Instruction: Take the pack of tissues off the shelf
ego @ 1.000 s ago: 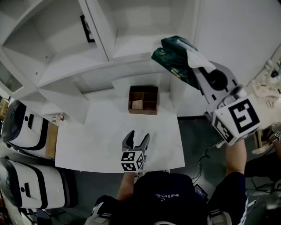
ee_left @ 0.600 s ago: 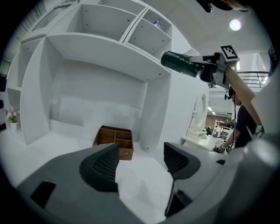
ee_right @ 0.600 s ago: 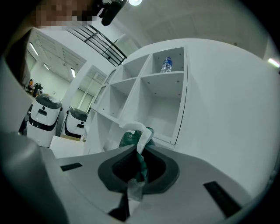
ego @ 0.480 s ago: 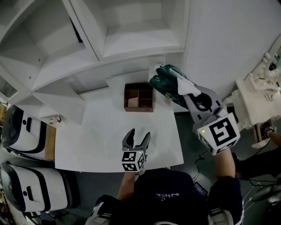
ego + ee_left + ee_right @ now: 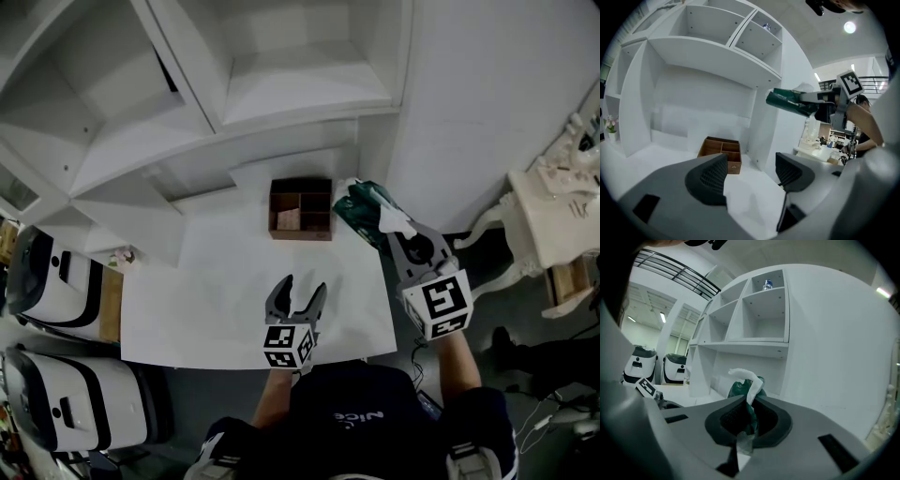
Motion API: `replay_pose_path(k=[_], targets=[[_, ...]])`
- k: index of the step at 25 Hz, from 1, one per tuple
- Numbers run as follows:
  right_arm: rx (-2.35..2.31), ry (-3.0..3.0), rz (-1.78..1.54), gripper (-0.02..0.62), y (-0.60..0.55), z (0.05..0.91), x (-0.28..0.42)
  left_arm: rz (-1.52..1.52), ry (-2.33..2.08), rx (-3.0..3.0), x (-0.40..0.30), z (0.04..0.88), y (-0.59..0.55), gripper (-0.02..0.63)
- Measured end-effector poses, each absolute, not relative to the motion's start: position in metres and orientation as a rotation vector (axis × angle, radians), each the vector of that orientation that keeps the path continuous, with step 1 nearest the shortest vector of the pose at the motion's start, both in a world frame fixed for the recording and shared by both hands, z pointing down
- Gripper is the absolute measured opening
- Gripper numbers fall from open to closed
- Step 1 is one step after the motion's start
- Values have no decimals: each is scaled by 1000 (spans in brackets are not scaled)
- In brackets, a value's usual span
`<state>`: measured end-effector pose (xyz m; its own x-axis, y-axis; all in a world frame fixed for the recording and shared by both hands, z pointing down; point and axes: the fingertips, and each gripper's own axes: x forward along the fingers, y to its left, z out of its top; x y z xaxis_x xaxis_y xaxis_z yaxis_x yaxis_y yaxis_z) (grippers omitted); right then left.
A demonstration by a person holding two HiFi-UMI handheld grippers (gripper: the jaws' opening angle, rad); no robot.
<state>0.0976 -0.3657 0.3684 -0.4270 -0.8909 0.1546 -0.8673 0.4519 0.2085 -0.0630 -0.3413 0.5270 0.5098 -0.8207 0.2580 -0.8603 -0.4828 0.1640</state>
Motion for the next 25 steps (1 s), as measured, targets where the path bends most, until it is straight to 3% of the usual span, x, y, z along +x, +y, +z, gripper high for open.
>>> replay_pose_path(k=[18,25], targets=[[1660,-2272,49,14,-350,524,91,222,-1436,2452,-78,551,-321,319],[1638,-2262,77,14,-348,534,89,243,-1444,2446,-79,553,-322,319]])
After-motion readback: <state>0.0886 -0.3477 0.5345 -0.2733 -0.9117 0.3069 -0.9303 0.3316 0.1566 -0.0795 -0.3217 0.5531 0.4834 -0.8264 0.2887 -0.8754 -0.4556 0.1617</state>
